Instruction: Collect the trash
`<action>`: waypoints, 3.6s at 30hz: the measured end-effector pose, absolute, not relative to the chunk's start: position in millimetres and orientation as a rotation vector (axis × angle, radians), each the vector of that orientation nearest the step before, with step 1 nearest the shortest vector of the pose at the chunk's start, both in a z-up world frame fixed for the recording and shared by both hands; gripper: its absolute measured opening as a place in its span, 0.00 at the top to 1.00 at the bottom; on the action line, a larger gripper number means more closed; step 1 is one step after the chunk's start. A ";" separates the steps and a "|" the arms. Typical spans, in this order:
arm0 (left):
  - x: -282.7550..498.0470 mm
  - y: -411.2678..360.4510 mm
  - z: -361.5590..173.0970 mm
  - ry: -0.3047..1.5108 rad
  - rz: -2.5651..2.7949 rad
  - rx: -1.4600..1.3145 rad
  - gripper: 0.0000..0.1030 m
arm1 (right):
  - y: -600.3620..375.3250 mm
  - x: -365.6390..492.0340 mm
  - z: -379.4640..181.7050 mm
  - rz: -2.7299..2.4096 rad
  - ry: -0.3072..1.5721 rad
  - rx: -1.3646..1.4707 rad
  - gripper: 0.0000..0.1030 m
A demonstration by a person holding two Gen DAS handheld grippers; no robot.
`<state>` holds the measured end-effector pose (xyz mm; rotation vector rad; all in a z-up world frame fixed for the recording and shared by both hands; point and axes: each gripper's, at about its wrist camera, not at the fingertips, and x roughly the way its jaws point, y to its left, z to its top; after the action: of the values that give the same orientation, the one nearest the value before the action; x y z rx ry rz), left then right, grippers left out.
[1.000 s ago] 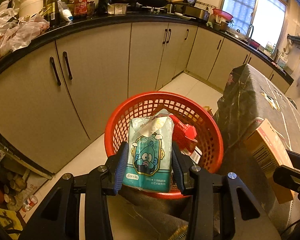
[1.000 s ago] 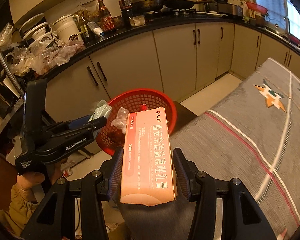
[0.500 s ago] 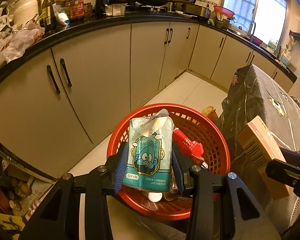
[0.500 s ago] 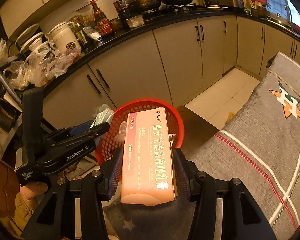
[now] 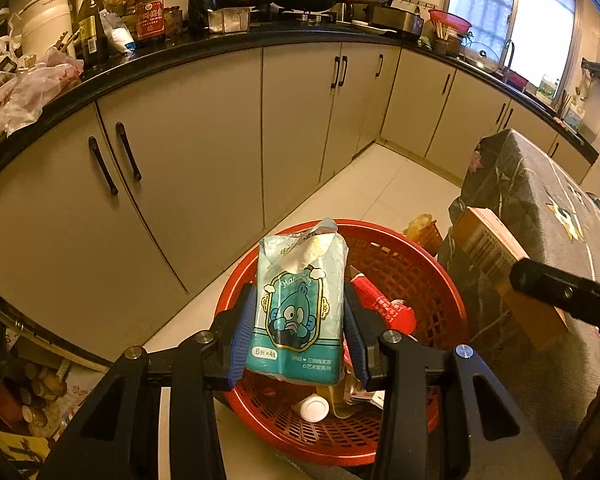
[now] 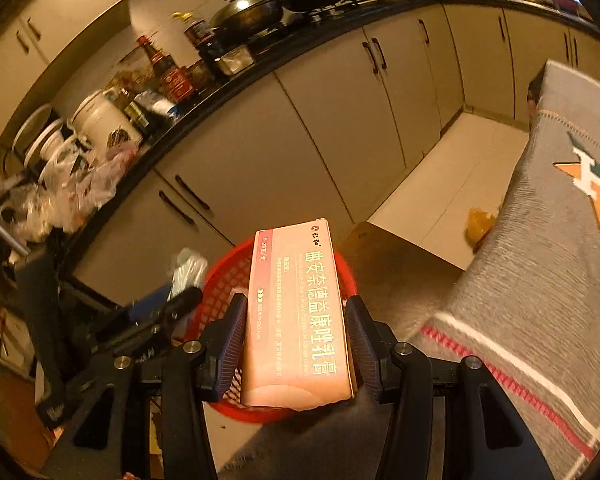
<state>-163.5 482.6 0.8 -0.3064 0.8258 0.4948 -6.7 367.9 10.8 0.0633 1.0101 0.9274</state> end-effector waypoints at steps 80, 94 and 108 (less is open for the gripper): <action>-303.3 294.8 86.4 0.459 0.809 -0.089 0.00 | 176.7 -169.0 60.2 0.737 0.674 -0.017 0.17; -310.3 283.6 88.2 0.460 0.781 -0.098 0.00 | 160.1 -193.6 68.9 0.672 0.546 -0.017 0.09; -316.3 286.6 85.0 0.468 0.770 -0.114 0.00 | 164.7 -203.4 70.4 0.674 0.535 -0.026 0.08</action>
<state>-316.3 286.6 85.0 -0.1135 0.4675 0.7698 -203.4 164.7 70.4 -0.0261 0.5352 0.6742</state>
